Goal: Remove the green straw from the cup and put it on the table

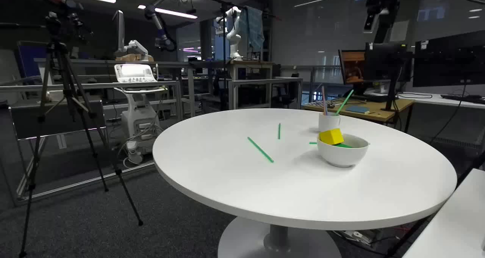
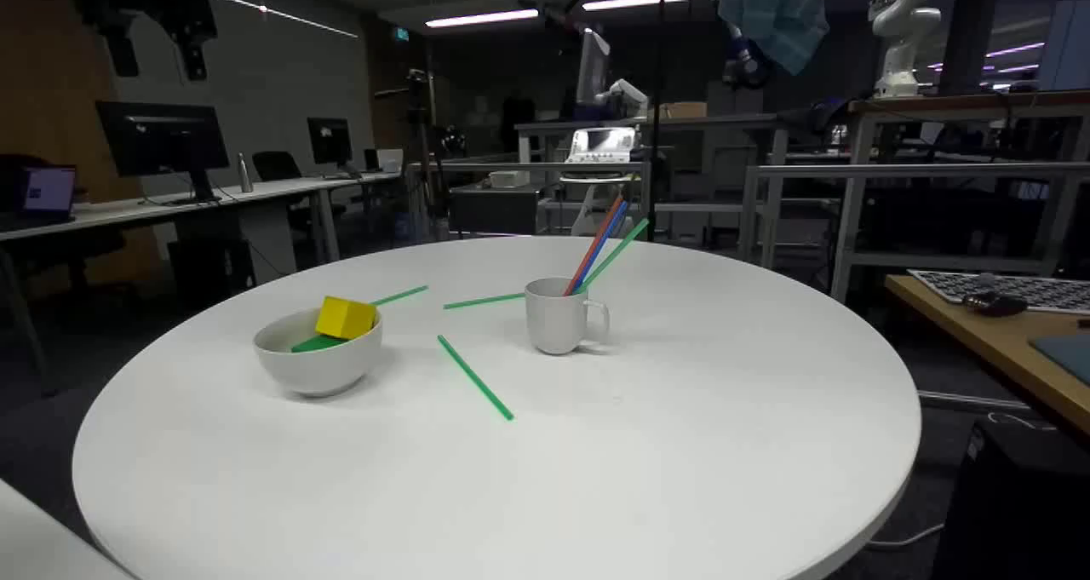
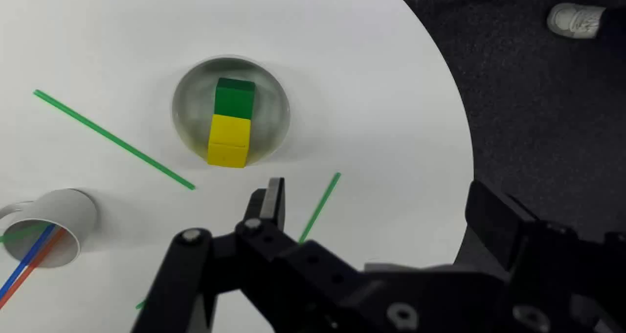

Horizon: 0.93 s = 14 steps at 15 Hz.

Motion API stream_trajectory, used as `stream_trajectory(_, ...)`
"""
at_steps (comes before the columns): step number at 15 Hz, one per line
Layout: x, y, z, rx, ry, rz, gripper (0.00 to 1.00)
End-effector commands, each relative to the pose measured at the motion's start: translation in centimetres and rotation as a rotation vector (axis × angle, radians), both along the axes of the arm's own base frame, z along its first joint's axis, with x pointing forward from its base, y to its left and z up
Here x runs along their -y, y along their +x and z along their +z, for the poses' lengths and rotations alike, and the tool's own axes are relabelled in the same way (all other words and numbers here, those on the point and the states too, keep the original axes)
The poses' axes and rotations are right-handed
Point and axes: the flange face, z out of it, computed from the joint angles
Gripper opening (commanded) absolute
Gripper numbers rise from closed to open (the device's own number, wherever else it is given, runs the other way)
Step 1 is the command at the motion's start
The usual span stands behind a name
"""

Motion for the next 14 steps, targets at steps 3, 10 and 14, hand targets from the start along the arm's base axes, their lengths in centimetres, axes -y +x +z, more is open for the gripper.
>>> stream_trajectory(3,0.0,0.0,0.1,-0.001,0.000,0.000,1.00)
stream_trajectory(10,5.0,2.9,-0.2,0.004,0.008,-0.093,1.00)
stream_trajectory(14,10.6,7.2,-0.8,0.034,-0.032,-0.197,1.00)
